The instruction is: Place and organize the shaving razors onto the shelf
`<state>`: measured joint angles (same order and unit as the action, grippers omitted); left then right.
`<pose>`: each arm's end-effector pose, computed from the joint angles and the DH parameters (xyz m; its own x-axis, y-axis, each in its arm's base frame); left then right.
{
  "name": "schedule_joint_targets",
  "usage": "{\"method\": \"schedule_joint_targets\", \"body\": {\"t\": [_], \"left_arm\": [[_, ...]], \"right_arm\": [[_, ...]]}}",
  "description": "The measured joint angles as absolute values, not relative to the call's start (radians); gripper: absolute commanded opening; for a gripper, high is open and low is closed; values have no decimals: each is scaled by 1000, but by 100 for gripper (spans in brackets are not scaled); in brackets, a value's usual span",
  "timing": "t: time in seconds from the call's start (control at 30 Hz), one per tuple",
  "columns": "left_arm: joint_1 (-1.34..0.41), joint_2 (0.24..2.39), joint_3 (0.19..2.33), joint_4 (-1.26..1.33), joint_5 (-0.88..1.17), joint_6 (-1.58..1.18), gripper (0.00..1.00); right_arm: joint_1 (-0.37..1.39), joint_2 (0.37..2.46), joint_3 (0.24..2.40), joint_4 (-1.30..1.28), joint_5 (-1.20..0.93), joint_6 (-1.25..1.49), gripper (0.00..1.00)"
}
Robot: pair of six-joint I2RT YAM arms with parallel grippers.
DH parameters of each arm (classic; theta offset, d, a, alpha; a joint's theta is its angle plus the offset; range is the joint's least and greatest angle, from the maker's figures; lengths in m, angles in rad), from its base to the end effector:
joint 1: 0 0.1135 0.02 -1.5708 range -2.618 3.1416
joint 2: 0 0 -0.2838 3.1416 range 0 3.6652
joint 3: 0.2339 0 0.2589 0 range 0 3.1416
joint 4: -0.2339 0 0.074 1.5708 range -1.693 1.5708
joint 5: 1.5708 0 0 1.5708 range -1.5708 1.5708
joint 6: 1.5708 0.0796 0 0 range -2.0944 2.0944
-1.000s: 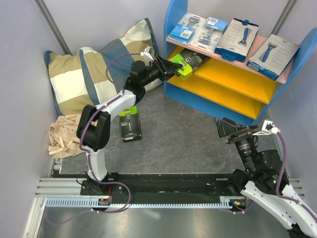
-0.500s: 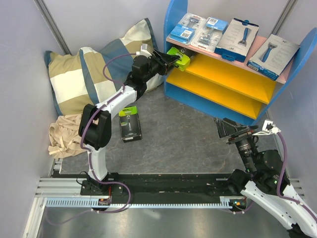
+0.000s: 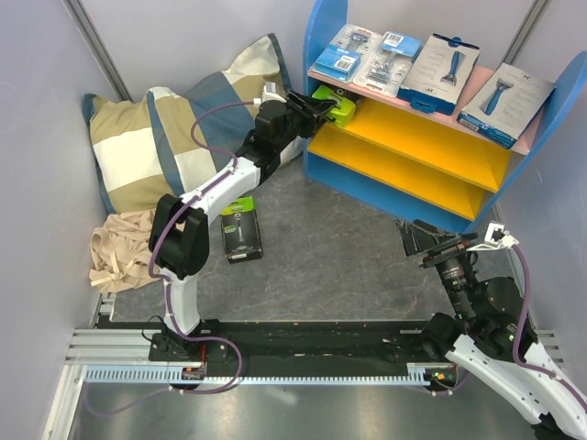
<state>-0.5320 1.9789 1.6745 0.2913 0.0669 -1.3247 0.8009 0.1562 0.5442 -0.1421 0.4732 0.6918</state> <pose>0.4664 -0.2807 0.3537 -0.5495 -0.7994 -0.2428 0.1264 0.2077 -0.9700 0.0891 0.0398 0.3437 -0.0809 0.7323 -0.6762 -0.3633 0.6100 0.7042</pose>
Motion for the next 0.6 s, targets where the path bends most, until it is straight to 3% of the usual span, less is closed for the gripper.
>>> {"method": "schedule_joint_targets", "body": {"t": [0.33,0.5,0.6], "left_arm": [[-548,1977,1709,218,10,-1299,49],[-552,1976,1712,211,2,-1283,54],[-553,1974,1715,203,0,-1262,72]], "right_arm": [[801,149,545,-152,473,692,98],[801,149,545,-152,473,692,98],[801,149,545,-152,473,692,98]]}}
